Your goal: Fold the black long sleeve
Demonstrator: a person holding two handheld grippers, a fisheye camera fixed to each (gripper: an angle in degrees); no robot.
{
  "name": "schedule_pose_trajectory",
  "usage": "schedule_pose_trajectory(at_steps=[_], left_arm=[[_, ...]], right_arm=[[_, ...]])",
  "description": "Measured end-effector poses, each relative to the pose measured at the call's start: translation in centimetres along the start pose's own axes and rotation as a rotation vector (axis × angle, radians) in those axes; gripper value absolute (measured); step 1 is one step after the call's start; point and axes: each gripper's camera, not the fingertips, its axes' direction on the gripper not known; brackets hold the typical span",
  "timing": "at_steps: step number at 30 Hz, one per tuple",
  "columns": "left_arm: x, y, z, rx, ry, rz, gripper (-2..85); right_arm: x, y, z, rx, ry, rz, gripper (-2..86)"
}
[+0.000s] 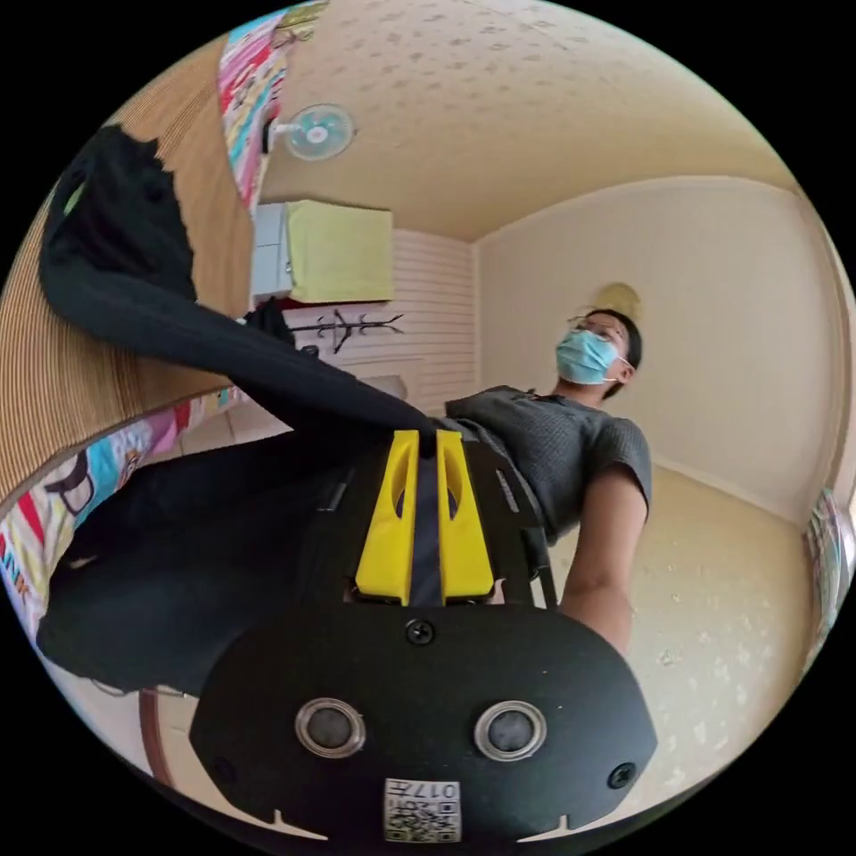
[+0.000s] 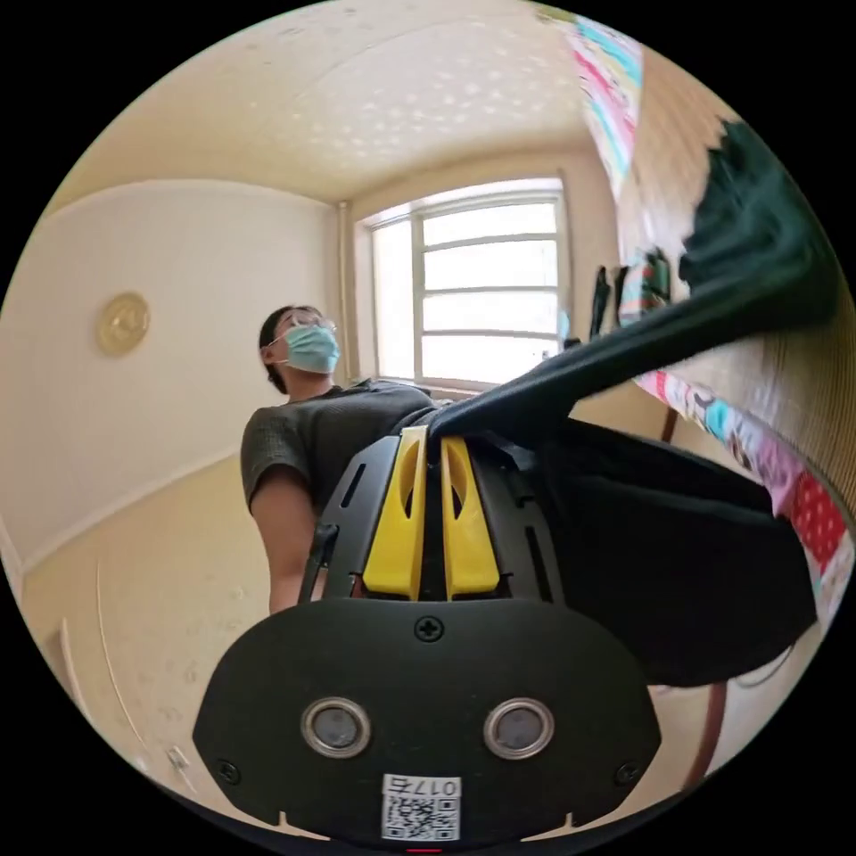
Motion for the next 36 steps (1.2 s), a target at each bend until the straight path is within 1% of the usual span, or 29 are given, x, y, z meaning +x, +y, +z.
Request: schedule_pose_trajectory(at_steps=[1,2,3,4,5,6,7,8,9,11,13,16,18,19,20,21,22,23,24,25,27,28,29,30,32,34,36], left_arm=[[0.7,-0.6,-0.5,0.045,0.023,0.055,4.2],[0.6,-1.3,-1.4,0.118,0.009,0.073,4.2],[0.3,-1.6,-2.0,0.16,-0.008,0.069,4.2],[-0.8,-2.5,-3.5,0.259,-0.049,0.035,4.2],[-2.7,-3.4,-5.0,0.356,-0.096,-0.033,4.2],[-3.8,-3.9,-5.7,0.399,-0.125,-0.08,4.2],[-6.1,-4.9,-7.1,0.49,-0.191,-0.192,4.2],[-8.3,-5.9,-8.2,0.584,-0.243,-0.286,4.2],[-9.3,-6.6,-8.7,0.625,-0.262,-0.317,4.2],[-12.4,-9.8,-9.9,0.778,-0.287,-0.385,4.2],[-13.8,-13.2,-10.3,0.825,-0.315,-0.384,4.4],[-15.3,-18.4,-10.2,0.824,-0.411,-0.391,6.4],[-15.2,-20.6,-9.9,0.771,-0.545,-0.402,9.1],[-14.6,-21.4,-9.3,0.728,-0.702,-0.419,10.8],[-14.4,-21.7,-8.5,0.676,-0.859,-0.455,11.9],[-14.5,-21.6,-8.1,0.644,-0.929,-0.473,12.2],[-15.1,-21.0,-7.2,0.577,-1.045,-0.503,12.8],[-16.1,-19.8,-6.5,0.52,-1.129,-0.537,13.5],[-16.6,-18.9,-6.2,0.5,-1.158,-0.555,13.7],[-17.7,-17.1,-5.6,0.483,-1.187,-0.582,14.0],[-19.7,-14.3,-5.0,0.463,-1.134,-0.59,14.5],[-21.1,-12.7,-4.6,0.449,-1.078,-0.602,14.9],[-22.5,-11.4,-4.1,0.432,-1.044,-0.619,15.1],[-23.0,-10.9,-3.7,0.418,-1.038,-0.624,15.0],[-25.0,-9.4,-2.5,0.357,-1.045,-0.634,12.3],[-26.4,-8.7,-2.2,0.362,-1.013,-0.692,9.8],[-26.9,-8.9,-1.4,0.375,-0.961,-0.7,6.7]], right_arm=[[-0.3,-0.1,-0.4,0.023,-0.005,-0.022,1.4],[-0.4,-0.4,-1.8,0.09,-0.003,-0.049,1.2],[0.3,-0.7,-3.6,0.171,0.024,-0.051,1.1],[1.0,-0.9,-4.6,0.213,0.041,-0.036,1.0],[3.0,-1.4,-6.9,0.312,0.067,0.034,0.9],[5.6,-1.9,-9.2,0.422,0.089,0.129,0.8],[6.9,-2.1,-10.2,0.481,0.094,0.179,0.8],[9.5,-2.4,-12.2,0.617,0.079,0.269,0.7],[11.5,-2.9,-13.6,0.764,0.054,0.304,0.8],[13.6,-4.5,-14.9,0.916,0.031,0.324,0.9],[14.8,-7.3,-15.9,0.99,0.065,0.31,1.3],[15.4,-11.7,-17.1,1.09,0.149,0.274,2.3],[15.5,-13.5,-17.2,1.17,0.198,0.254,3.5],[15.3,-14.0,-16.9,1.172,0.241,0.275,3.9],[15.2,-15.4,-16.3,1.123,0.354,0.352,4.7],[15.4,-17.3,-15.3,1.014,0.484,0.425,6.3],[15.7,-18.3,-14.6,0.943,0.543,0.445,7.1],[16.6,-20.3,-12.9,0.778,0.639,0.47,8.7],[18.1,-21.9,-10.8,0.605,0.711,0.497,10.0],[18.9,-22.4,-9.6,0.529,0.744,0.511,10.4],[22.4,-23.6,-4.5,0.275,0.849,0.565,11.5],[23.3,-23.8,-3.3,0.22,0.861,0.575,11.7],[25.0,-24.3,-0.9,0.125,0.871,0.585,12.2],[26.5,-24.9,1.3,0.056,0.874,0.588,12.6],[28.3,-26.2,4.4,-0.026,0.883,0.589,13.2],[29.8,-28.0,7.5,-0.1,0.893,0.589,13.9],[31.4,-30.7,10.9,-0.175,0.935,0.601,15.8]])
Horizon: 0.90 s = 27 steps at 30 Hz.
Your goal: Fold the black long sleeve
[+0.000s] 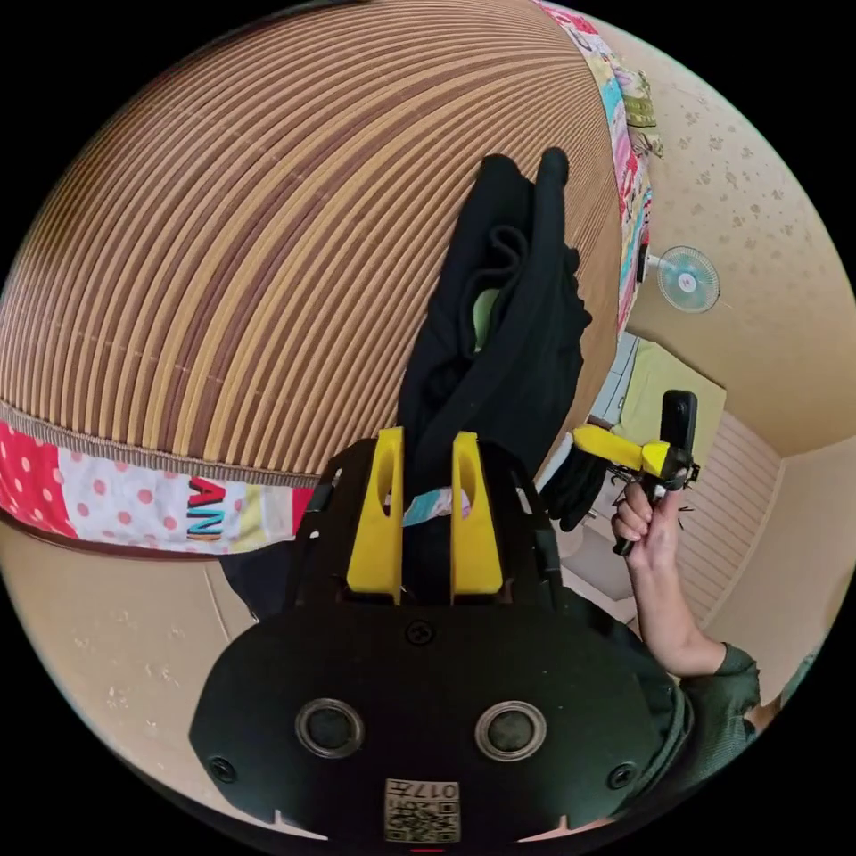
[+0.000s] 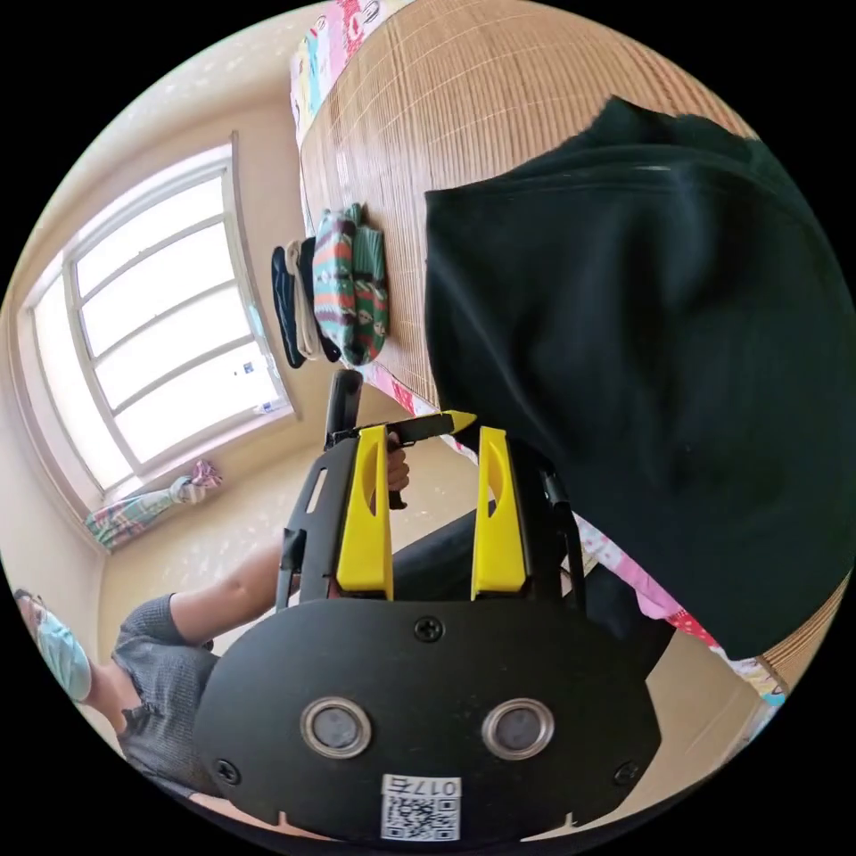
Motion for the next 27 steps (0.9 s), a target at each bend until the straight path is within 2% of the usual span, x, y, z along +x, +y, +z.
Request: schedule_pose_trajectory(at_steps=[4,8,11,12,14,16,18,20,21,25,27], left_arm=[[6.6,1.2,1.9,-0.038,-0.155,0.18,5.3],[13.9,4.2,4.0,0.006,-0.289,0.34,5.2],[18.1,6.4,5.6,0.082,-0.417,0.41,5.2],[18.8,7.0,5.8,0.106,-0.443,0.426,5.2],[21.0,9.3,6.9,0.165,-0.501,0.531,5.4],[21.6,10.7,7.1,0.192,-0.465,0.58,6.3],[21.7,12.2,6.5,0.223,-0.336,0.621,6.8],[21.4,13.4,6.0,0.227,-0.151,0.672,7.9],[21.3,13.4,6.1,0.216,-0.126,0.667,8.4],[20.0,11.7,9.6,0.116,-0.114,0.567,11.2],[19.5,10.4,12.3,0.047,-0.121,0.537,12.1]], right_arm=[[-4.5,-4.4,2.2,-0.106,0.133,-0.025,19.7],[-9.6,-7.8,5.0,-0.233,0.408,-0.097,20.7],[-12.1,-8.5,8.0,-0.394,0.644,-0.179,15.7],[-13.1,-8.0,8.3,-0.414,0.799,-0.21,12.0],[-14.4,-6.9,7.0,-0.402,0.892,-0.264,9.2],[-14.8,-5.4,2.9,-0.324,0.765,-0.268,8.3],[-12.7,-1.9,-5.2,-0.149,0.466,-0.262,7.7],[-9.5,2.1,-11.3,-0.005,0.265,-0.258,7.7],[-6.8,5.1,-14.9,0.078,0.156,-0.251,7.8],[2.5,14.8,-22.4,0.271,-0.018,-0.147,9.2],[8.6,21.0,-25.0,0.388,-0.057,0.034,13.2]])
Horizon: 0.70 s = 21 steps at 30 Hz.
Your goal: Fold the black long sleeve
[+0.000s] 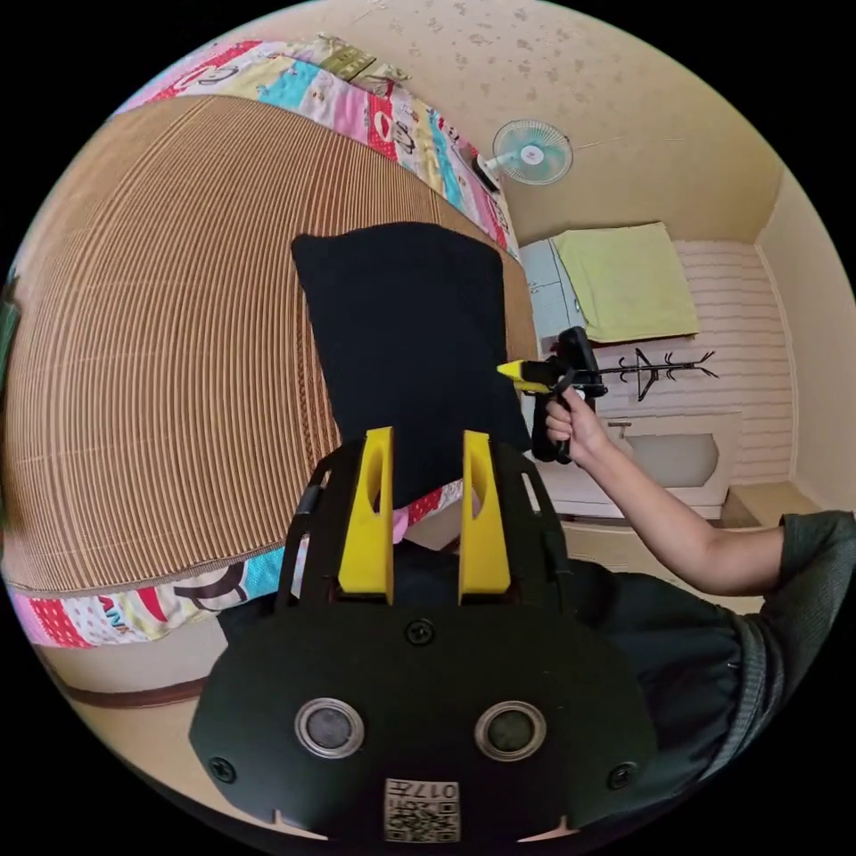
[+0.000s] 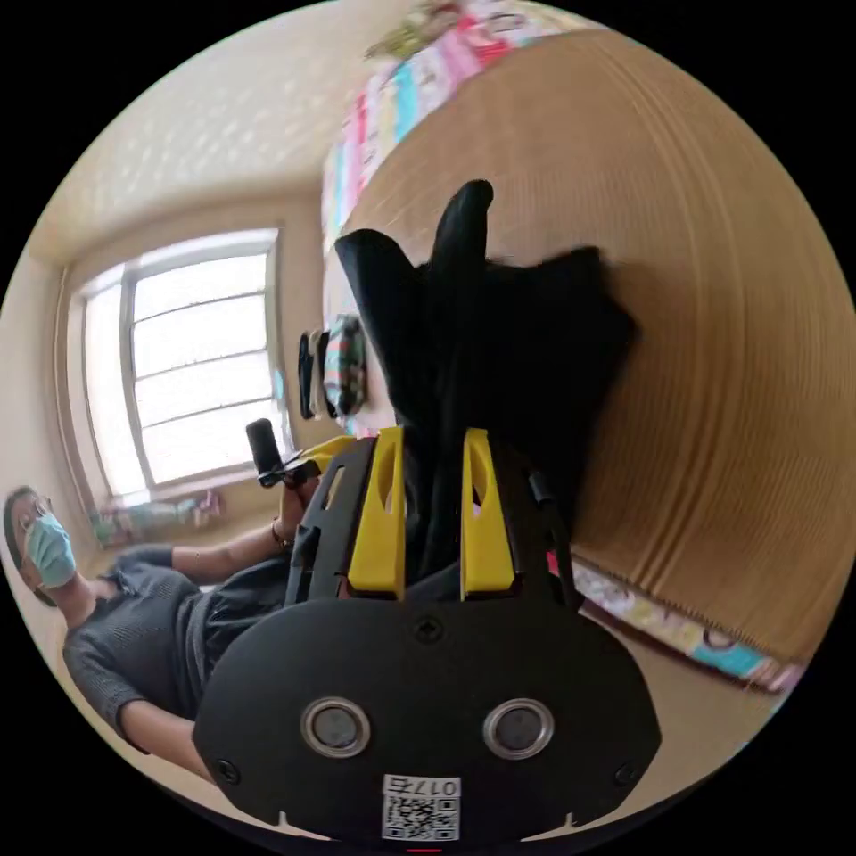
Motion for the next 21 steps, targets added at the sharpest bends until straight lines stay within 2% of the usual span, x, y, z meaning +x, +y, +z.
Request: schedule_pose_trajectory(at_steps=[3,6,9,11,17,19,20,21], left_arm=[[-1.6,-1.7,6.1,-0.162,-0.012,-0.075,15.3],[-3.8,-2.4,12.6,-0.338,-0.015,-0.179,15.3],[-4.7,-2.5,16.0,-0.414,0.021,-0.259,11.2],[-4.1,-2.5,17.1,-0.453,0.109,-0.317,8.8],[4.1,-1.8,17.8,-0.542,0.237,-0.217,6.4],[7.1,-1.3,17.9,-0.555,0.233,-0.187,6.4],[9.0,-0.9,17.9,-0.557,0.222,-0.165,6.4],[9.9,-0.8,17.7,-0.549,0.211,-0.156,6.4]], right_arm=[[5.8,6.6,-3.1,0.114,-0.074,0.262,18.0],[8.2,13.1,-2.4,0.138,-0.183,0.443,20.2],[7.8,17.3,1.0,0.093,-0.368,0.473,23.4],[6.8,18.5,3.3,0.07,-0.486,0.461,24.7],[2.9,16.1,7.2,0.161,-0.793,0.424,29.1],[2.5,14.2,6.9,0.216,-0.897,0.45,26.9],[2.1,12.8,6.5,0.231,-0.961,0.458,22.9],[1.1,11.3,5.6,0.196,-0.931,0.447,19.9]])
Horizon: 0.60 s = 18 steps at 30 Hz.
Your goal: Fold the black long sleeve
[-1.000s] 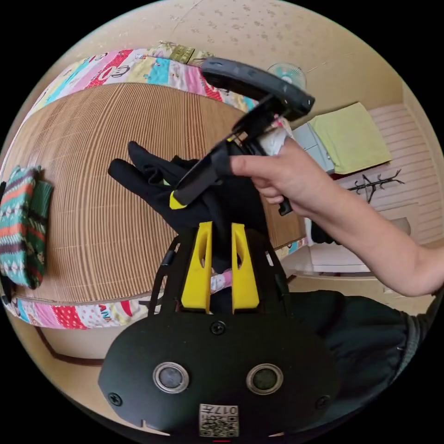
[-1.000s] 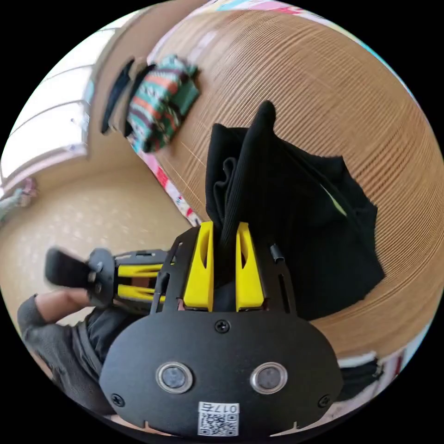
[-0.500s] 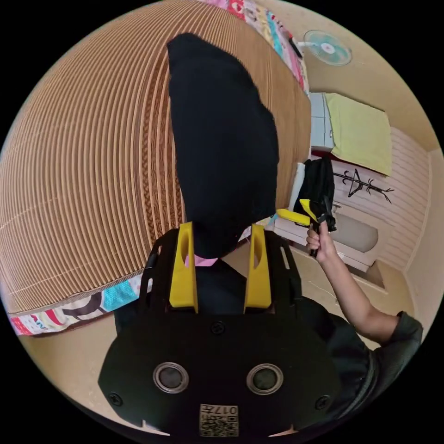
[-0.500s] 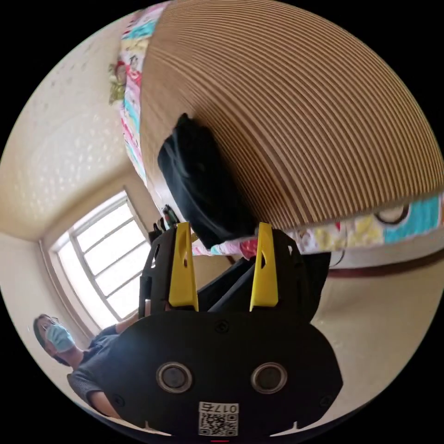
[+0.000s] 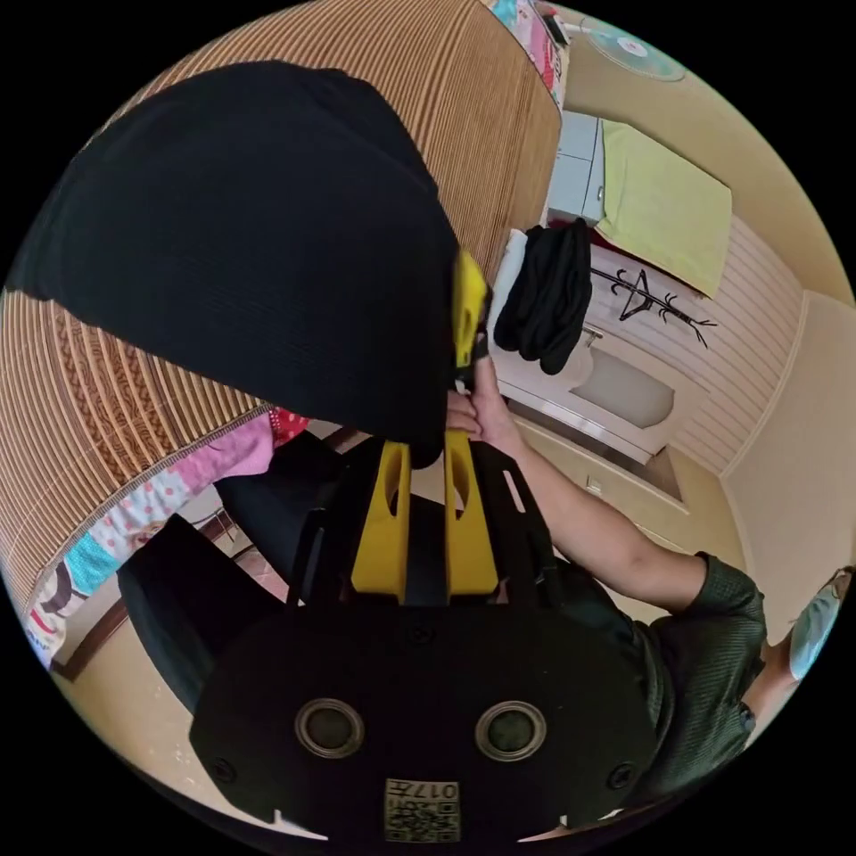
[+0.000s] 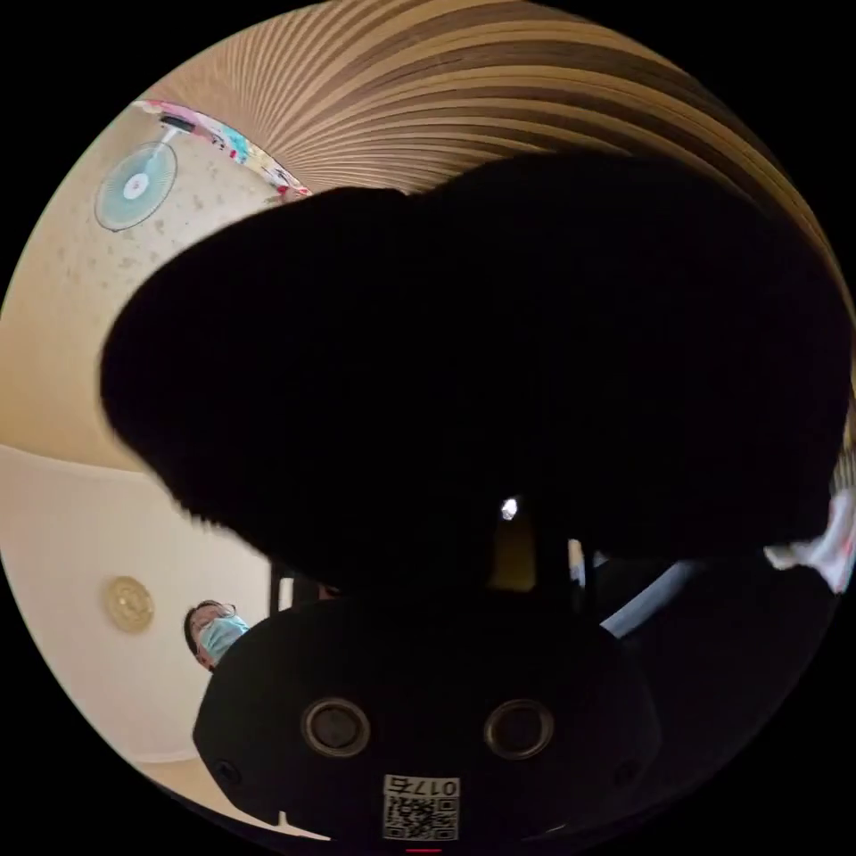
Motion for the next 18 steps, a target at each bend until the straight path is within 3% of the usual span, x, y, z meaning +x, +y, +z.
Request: schedule_pose_trajectory(at_steps=[4,6,12,16,18], left_arm=[[4.7,2.1,-3.2,0.187,0.039,0.079,5.3],[5.9,2.8,-4.6,0.173,0.078,0.133,4.8],[4.3,7.2,-9.4,0.111,-0.119,0.025,4.7],[0.1,12.9,-13.0,0.225,-0.05,-0.179,4.4],[-1.5,15.7,-14.3,0.297,-0.003,-0.259,4.1]], right_arm=[[-10.5,-0.7,2.2,-0.062,0.077,-0.266,15.1],[-18.2,-0.4,2.3,-0.076,0.032,-0.433,14.2],[-32.4,3.0,-4.7,0.057,-0.044,-0.761,14.2],[-33.7,5.8,-12.2,0.281,0.014,-0.728,13.7],[-29.4,8.6,-18.1,0.539,0.02,-0.496,12.7]])
